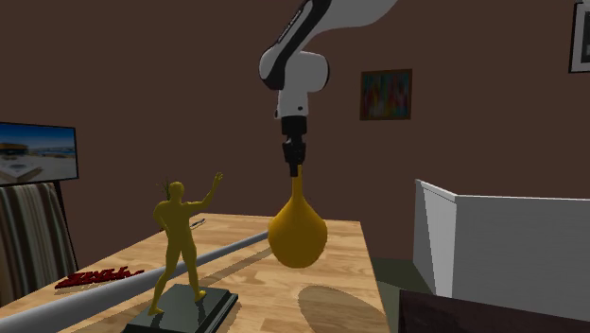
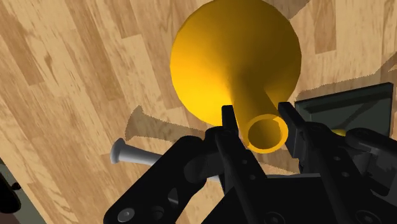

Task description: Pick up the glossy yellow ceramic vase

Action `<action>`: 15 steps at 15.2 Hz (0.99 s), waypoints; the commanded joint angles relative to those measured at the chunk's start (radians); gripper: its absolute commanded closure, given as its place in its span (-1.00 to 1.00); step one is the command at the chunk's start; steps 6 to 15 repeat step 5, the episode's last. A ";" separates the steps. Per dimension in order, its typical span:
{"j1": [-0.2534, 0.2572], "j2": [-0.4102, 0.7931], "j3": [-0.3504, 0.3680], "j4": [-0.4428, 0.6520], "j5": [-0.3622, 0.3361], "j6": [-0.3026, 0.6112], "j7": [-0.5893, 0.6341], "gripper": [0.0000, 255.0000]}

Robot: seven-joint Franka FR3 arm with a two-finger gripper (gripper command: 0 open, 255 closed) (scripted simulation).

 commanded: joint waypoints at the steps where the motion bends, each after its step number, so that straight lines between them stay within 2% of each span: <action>1: 0.000 -0.008 -0.002 0.020 -0.004 -0.025 0.002 1.00; 3: 0.000 -0.015 -0.004 0.037 -0.008 -0.049 0.005 1.00; 15: 0.000 -0.015 -0.005 0.038 -0.009 -0.051 0.005 1.00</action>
